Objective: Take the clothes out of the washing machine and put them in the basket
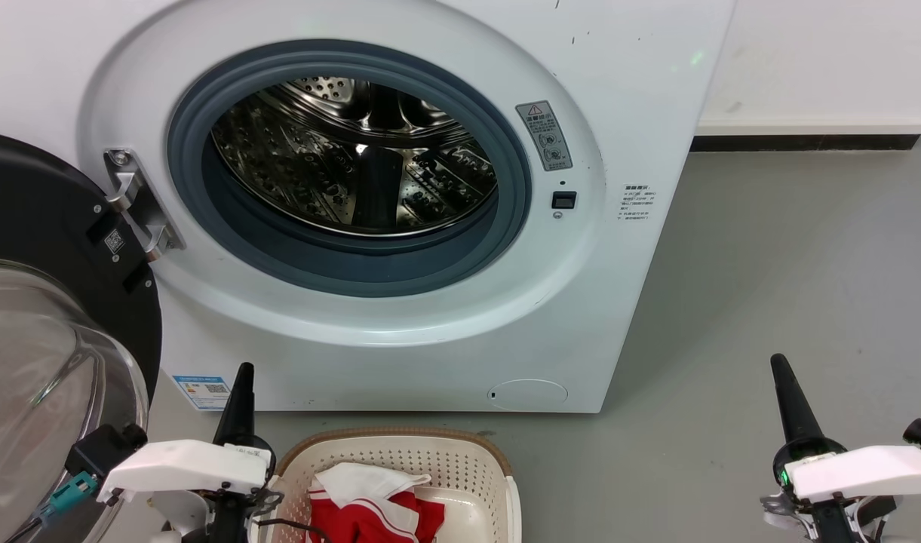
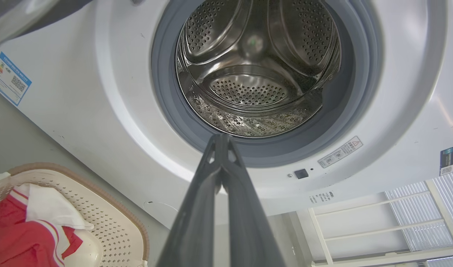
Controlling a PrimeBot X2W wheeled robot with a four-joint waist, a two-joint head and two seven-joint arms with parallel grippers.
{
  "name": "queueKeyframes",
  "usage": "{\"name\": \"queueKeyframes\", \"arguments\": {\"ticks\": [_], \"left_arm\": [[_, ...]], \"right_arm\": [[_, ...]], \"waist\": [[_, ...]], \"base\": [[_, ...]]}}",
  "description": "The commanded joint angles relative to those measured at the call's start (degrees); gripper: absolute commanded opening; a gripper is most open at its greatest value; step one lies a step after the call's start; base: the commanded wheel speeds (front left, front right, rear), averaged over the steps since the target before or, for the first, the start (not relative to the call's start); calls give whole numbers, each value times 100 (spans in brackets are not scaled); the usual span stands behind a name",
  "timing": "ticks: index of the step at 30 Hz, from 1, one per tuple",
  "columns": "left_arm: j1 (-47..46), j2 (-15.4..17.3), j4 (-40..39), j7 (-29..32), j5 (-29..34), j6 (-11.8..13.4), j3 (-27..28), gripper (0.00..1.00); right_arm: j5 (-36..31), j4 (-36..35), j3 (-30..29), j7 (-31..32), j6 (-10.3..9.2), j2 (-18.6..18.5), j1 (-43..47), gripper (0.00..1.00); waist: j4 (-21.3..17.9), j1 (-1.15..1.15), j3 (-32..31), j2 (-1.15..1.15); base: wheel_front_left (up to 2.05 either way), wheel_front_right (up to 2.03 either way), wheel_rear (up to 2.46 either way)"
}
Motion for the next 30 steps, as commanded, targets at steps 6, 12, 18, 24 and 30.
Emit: {"name": "queueKeyframes", "arguments": {"ticks": [6,12,18,24,30], "left_arm": [[-28,0,-75,127,-542,-74,67,0],[-22,-8,-80,217,-897,-108,105,0],[-16,-16,-82,305,-1232,-134,139,0],[-10,-24,-84,377,-1550,-162,169,0],[-4,-33,-88,455,-1852,-193,197,0]], "right_arm": [[547,28,-45,124,0,-36,-168,0],[897,72,-67,201,0,-34,-207,0],[1229,114,-92,274,0,-31,-234,0],[1539,153,-117,346,0,-27,-271,0],[1835,189,-141,407,0,-22,-286,0]], "waist": [[6,-1,-12,0],[11,-1,-22,0],[16,-1,-31,0],[20,-1,-41,0],[25,-1,-51,0]], "base": [[0,0,0],[0,0,0],[0,0,0],[0,0,0],[0,0,0]]}}
